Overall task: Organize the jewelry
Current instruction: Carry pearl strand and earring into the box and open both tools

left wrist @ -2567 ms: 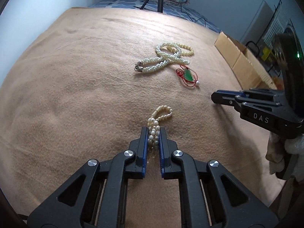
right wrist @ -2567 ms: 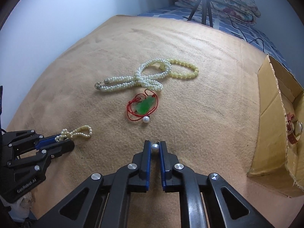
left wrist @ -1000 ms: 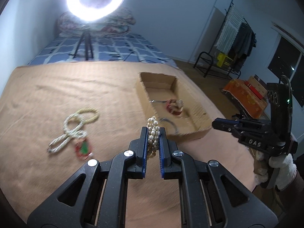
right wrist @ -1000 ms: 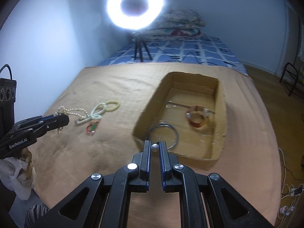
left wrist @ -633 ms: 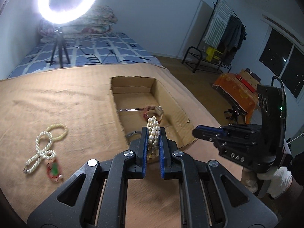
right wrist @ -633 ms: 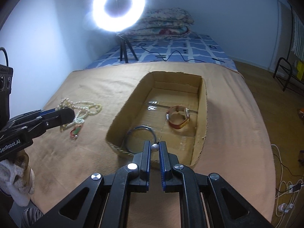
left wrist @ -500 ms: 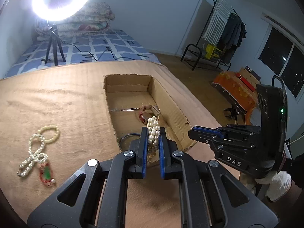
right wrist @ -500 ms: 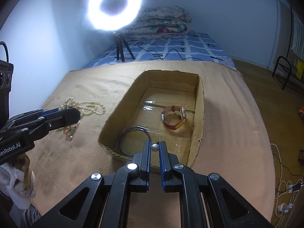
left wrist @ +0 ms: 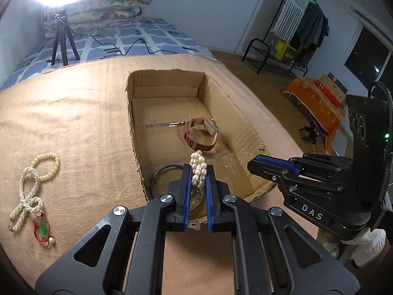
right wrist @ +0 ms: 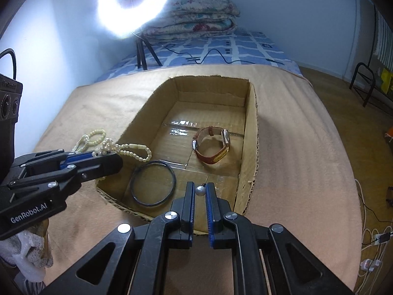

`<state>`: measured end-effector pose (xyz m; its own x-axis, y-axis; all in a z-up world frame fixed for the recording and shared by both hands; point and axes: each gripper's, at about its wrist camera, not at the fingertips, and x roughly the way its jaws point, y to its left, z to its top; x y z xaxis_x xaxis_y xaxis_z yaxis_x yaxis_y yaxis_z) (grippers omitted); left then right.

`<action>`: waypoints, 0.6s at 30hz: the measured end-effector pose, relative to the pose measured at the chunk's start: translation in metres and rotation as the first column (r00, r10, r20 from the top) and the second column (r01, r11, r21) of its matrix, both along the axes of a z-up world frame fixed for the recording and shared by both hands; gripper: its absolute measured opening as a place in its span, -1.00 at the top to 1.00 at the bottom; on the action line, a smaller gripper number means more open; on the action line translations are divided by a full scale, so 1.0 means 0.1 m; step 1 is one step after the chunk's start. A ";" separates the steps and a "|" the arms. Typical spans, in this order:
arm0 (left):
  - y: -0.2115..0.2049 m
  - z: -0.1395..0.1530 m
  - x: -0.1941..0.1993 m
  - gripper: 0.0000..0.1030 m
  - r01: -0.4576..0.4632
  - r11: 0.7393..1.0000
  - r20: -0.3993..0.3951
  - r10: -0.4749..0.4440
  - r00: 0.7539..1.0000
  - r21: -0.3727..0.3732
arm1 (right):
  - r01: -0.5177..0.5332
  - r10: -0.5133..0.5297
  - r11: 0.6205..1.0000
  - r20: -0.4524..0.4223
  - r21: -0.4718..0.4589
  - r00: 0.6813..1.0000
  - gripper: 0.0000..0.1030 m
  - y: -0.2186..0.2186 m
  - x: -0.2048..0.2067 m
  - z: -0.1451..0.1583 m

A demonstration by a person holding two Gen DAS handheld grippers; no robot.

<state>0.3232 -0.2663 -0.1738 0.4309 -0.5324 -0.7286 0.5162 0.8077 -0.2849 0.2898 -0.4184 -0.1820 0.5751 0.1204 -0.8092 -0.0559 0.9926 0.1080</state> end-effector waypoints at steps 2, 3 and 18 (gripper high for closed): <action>-0.01 -0.03 0.01 0.84 -0.001 1.000 -0.005 0.001 1.000 0.006 | 0.002 -0.002 1.000 -0.008 -0.006 1.000 0.88 0.00 0.03 -0.03; -0.03 -0.04 0.00 0.84 -0.001 1.000 -0.006 0.001 1.000 0.009 | 0.002 -0.002 1.000 -0.012 -0.009 1.000 0.88 0.00 0.04 -0.04; -0.08 -0.08 0.03 0.84 0.000 1.000 -0.019 0.001 1.000 0.022 | 0.003 -0.004 0.999 -0.032 -0.032 0.999 0.87 0.02 0.09 -0.11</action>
